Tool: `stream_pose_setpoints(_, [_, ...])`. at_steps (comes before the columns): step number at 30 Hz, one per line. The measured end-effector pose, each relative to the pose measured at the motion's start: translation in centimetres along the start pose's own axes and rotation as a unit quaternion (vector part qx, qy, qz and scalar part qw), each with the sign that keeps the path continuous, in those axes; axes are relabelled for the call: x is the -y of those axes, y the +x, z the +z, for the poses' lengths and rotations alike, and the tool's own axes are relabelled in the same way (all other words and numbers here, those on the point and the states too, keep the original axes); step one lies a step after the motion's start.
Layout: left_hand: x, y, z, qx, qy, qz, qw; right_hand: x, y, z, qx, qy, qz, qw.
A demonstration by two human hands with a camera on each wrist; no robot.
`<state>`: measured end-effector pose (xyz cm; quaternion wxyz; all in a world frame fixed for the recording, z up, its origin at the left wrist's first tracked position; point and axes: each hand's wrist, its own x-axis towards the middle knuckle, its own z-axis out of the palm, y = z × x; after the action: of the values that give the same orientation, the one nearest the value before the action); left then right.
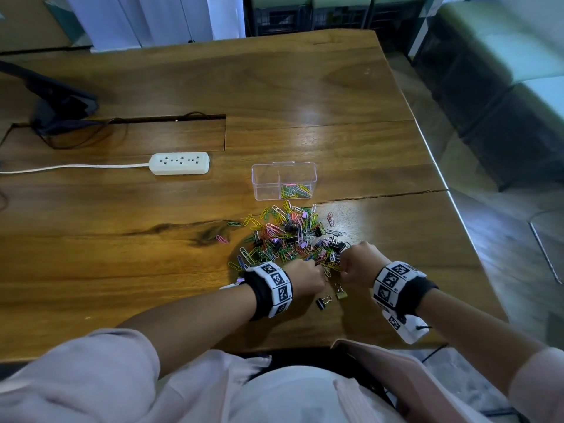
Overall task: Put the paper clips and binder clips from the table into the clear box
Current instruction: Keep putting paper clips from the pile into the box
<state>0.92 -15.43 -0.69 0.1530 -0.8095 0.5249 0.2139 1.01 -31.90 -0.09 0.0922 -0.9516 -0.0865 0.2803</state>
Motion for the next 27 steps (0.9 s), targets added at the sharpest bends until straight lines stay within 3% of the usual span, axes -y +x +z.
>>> stream_pose_setpoints(3, [1.1,-0.2,-0.1,-0.020,-0.066,-0.025,0.997,0.0,0.3,0.3,-0.011,-0.005,0.015,1.000])
stream_pose_setpoints(7, [4.3,-0.9,-0.4,-0.111,-0.181,-0.079,0.974,0.4,0.5,0.5,-0.004,-0.022,0.032,0.999])
stream_pose_setpoints(11, [8.8,-1.7,-2.2,-0.182,-0.206,-0.123,0.954,1.2,0.5,0.3,0.002,-0.074,0.030,0.997])
stream_pose_setpoints(18, [14.9,-2.2,-5.5,-0.214,-0.232,-0.269,0.910,1.6,0.7,-0.6,0.046,-0.089,0.021,0.995])
stream_pose_setpoints(27, [17.0,-0.3,-6.5,-0.238,-0.322,-0.346,0.848,0.6,0.5,-0.4,0.053,-0.079,-0.008,0.995])
